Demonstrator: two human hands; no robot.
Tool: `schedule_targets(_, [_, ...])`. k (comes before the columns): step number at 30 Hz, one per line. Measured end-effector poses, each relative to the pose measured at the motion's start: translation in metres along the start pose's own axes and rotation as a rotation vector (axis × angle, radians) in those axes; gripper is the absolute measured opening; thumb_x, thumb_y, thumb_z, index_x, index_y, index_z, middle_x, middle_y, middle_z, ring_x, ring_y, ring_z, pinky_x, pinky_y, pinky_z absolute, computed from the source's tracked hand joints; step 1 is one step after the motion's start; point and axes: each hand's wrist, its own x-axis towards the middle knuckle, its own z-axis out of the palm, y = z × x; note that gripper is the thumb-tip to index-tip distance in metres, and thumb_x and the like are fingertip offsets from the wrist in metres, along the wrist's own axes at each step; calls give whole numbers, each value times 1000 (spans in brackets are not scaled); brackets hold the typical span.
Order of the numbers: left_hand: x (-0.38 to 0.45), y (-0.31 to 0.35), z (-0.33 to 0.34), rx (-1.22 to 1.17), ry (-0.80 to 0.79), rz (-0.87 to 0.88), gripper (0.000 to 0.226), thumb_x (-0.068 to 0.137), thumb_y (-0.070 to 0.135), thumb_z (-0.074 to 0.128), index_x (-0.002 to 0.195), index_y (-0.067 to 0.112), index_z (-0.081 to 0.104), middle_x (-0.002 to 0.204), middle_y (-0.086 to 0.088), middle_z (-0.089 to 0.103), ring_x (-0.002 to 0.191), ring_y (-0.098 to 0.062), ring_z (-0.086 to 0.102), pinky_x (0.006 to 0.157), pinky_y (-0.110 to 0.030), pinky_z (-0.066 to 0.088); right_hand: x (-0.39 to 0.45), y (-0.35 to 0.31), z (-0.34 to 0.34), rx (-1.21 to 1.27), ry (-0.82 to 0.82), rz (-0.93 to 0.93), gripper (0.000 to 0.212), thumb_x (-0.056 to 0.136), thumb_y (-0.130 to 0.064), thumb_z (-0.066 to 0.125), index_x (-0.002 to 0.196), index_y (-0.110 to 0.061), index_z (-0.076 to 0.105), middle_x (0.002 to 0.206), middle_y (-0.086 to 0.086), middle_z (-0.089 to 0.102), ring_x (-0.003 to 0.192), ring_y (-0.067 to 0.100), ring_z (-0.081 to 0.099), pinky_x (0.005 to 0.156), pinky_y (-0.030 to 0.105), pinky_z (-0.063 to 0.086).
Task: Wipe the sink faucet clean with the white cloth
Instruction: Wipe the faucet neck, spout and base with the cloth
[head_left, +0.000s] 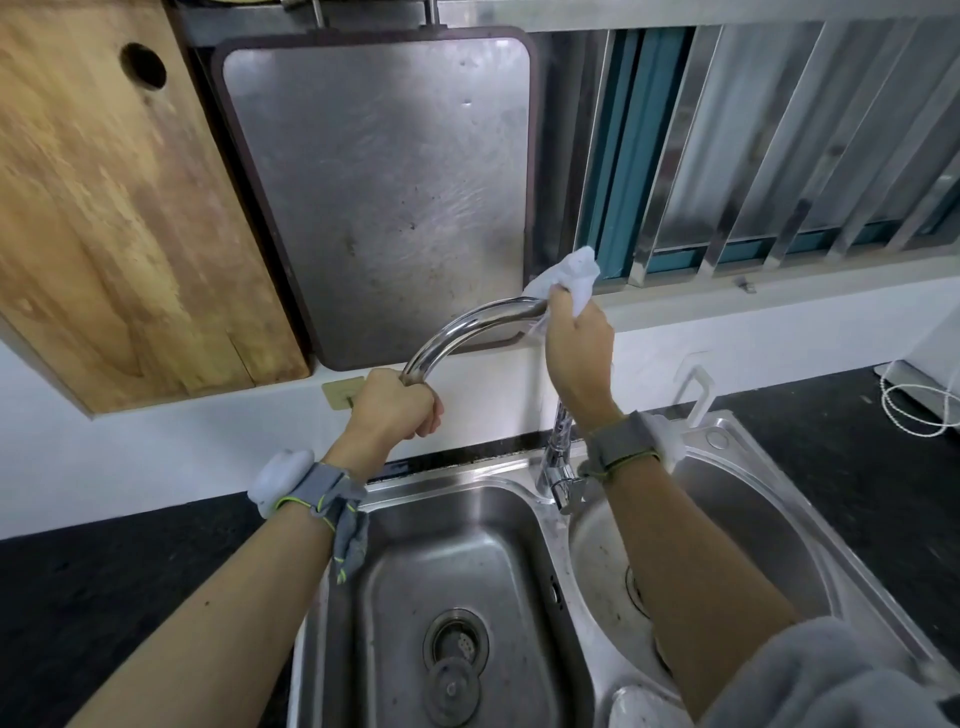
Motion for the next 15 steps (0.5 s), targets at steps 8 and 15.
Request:
schedule_targets(8, [3,0,1,10,12,-30,27,68,-8,41,53,4,59,47,-11,58,52,-18,61,51,-27,47,31,20,-25,217,-214,322,35,87,-33,54,97,-4,69,88,7,61,77,20,51,69,34,37])
schedule_targets(15, [1,0,-1,14,-2,-43,23,69,-4,42,59,4,62,54,-15,63,52,-18,60,62,-32,51,46,22,-32,268,-416,419,28,69,-25,60,91,-9,63,85,10,65,82,26,59,78,39,46])
